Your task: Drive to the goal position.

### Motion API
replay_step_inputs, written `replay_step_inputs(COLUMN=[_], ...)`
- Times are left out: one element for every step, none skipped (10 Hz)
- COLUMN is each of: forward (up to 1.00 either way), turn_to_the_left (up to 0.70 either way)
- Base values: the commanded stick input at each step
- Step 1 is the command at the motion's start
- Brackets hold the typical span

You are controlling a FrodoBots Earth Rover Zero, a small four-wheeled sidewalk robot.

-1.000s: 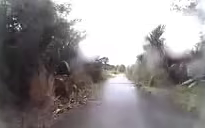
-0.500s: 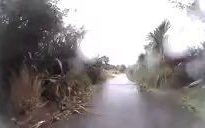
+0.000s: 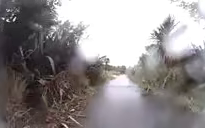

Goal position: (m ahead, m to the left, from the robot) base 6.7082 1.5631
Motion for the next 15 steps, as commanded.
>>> replay_step_inputs(forward=[0.85, 0.85, 0.85, 0.85, 0.85, 0.85, 0.85, 0.85, 0.85, 0.85, 0.85, 0.85, 0.85, 0.85, 0.85], turn_to_the_left=[-0.08, -0.31, -0.27, -0.19, -0.11, -0.03, 0.0, 0.0, 0.0, 0.0, 0.0, 0.0, 0.0, 0.0, 0.0])
